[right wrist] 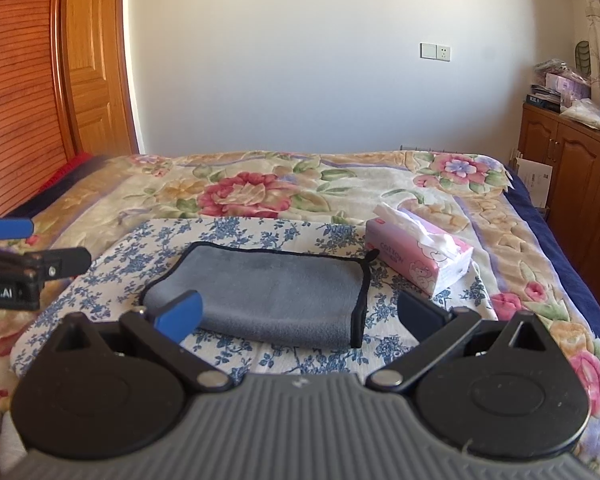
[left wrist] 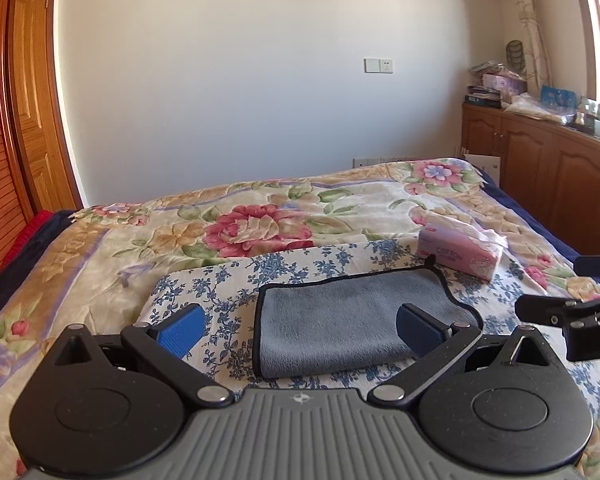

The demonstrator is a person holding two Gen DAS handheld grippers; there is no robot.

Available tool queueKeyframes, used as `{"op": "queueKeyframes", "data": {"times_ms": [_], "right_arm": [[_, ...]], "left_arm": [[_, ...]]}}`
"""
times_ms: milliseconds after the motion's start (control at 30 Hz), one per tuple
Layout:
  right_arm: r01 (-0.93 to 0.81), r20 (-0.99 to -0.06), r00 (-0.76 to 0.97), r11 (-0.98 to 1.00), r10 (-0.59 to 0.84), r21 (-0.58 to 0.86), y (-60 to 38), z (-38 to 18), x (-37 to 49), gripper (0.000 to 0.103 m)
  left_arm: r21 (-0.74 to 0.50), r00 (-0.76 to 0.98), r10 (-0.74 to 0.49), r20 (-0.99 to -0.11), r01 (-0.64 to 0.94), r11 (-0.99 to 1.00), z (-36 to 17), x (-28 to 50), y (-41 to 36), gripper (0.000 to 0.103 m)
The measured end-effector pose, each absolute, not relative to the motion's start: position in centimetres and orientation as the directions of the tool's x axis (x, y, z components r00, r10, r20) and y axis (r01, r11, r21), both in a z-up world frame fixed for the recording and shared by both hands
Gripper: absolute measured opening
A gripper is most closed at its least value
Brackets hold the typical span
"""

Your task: Fold towel

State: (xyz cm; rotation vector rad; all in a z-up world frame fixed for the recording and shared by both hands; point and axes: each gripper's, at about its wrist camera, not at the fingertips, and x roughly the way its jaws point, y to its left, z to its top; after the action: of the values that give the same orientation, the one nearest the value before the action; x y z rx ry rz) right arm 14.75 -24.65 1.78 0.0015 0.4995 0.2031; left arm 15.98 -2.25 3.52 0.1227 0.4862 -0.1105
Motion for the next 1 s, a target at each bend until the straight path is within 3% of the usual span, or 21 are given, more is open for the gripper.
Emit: {"op": "queueKeyframes", "data": {"times_ms": [1000], "right_arm": [[-0.18,-0.441,0.877,0.982,0.189,0.062,-25.1,2.1,5.5,0.103]], "left_arm": [[0.103,0.88,-0.084,-0.467,0.148,0.984,1.9,5.5,-1.8,0.103]]}}
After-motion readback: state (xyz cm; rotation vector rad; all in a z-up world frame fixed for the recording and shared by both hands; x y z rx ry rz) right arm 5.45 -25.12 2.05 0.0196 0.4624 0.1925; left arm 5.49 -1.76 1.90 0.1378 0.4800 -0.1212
